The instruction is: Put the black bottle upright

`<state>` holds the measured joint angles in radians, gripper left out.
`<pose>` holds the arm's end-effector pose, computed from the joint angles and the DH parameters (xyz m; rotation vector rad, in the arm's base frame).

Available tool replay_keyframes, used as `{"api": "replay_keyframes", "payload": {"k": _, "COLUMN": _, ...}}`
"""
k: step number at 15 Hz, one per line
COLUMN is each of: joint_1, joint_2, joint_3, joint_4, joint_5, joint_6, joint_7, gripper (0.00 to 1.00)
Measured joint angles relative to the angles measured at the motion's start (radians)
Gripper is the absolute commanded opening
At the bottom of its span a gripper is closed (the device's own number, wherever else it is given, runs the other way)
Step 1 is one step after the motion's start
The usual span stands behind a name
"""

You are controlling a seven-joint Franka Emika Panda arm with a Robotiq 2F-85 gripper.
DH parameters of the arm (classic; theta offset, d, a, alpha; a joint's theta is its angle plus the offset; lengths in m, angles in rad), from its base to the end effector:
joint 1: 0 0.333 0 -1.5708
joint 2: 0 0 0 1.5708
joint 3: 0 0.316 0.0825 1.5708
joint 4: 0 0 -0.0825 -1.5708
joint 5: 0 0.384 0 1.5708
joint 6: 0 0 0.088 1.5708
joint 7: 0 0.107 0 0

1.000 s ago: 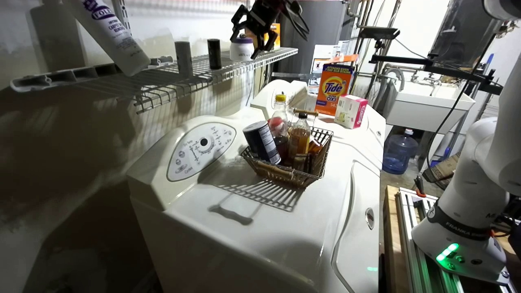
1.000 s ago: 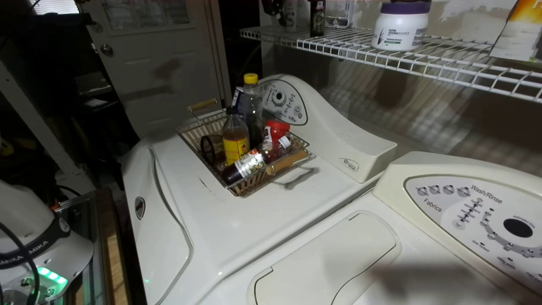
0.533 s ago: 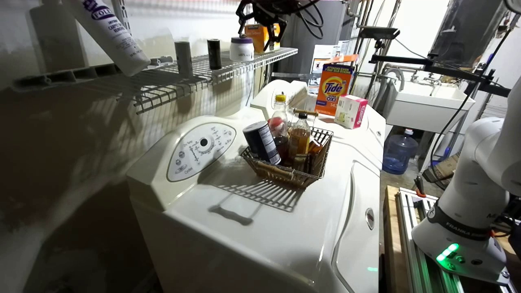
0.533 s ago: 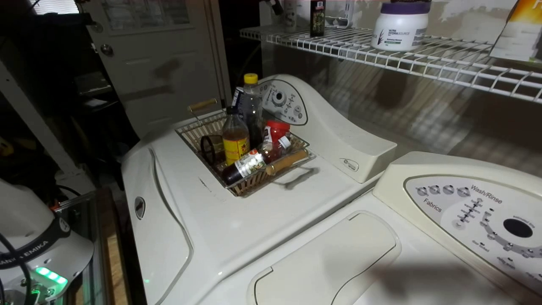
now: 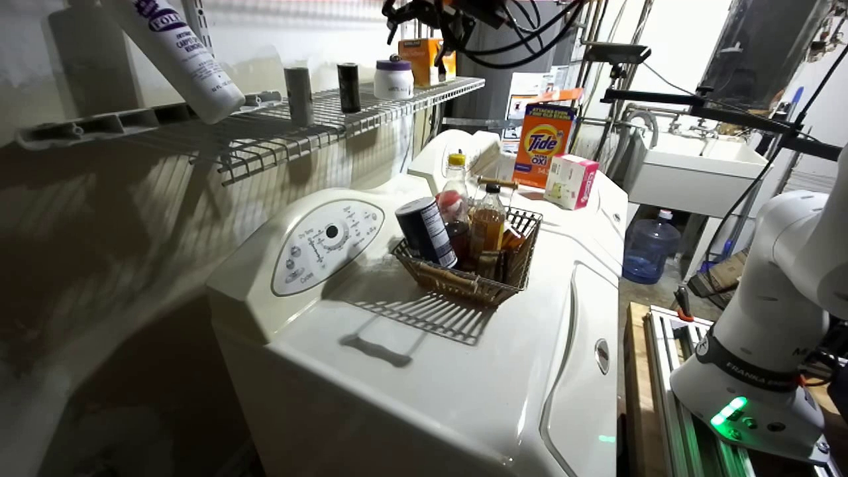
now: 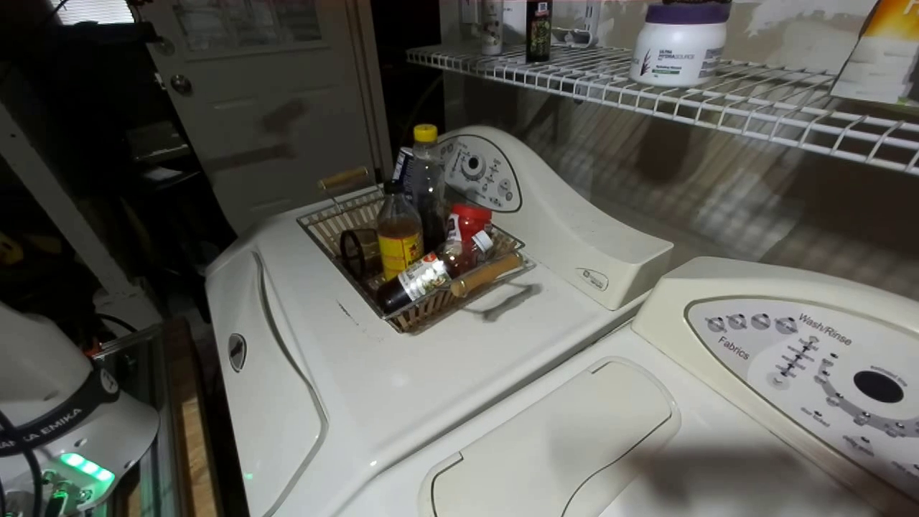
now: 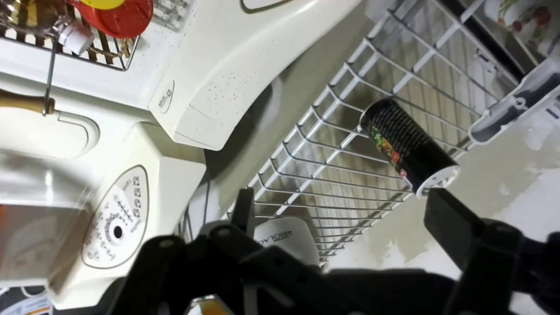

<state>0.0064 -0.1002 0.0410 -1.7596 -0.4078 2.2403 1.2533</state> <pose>0.5726 0.0168 0.6651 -2.5317 1.4587 -1.0499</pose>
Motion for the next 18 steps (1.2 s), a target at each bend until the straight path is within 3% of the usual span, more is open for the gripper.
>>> {"api": "replay_keyframes", "payload": {"k": 12, "joint_1": 0.005, "joint_2": -0.151, "joint_3": 0.036, "joint_4": -0.203, "joint_5": 0.002, "joint_6": 0.215, "joint_7": -0.573, "gripper": 1.00}}
{"api": "replay_keyframes", "payload": {"k": 18, "joint_1": 0.004, "joint_2": -0.186, "joint_3": 0.036, "joint_4": -0.253, "joint_5": 0.004, "joint_6": 0.270, "joint_7": -0.637, "gripper": 1.00}}
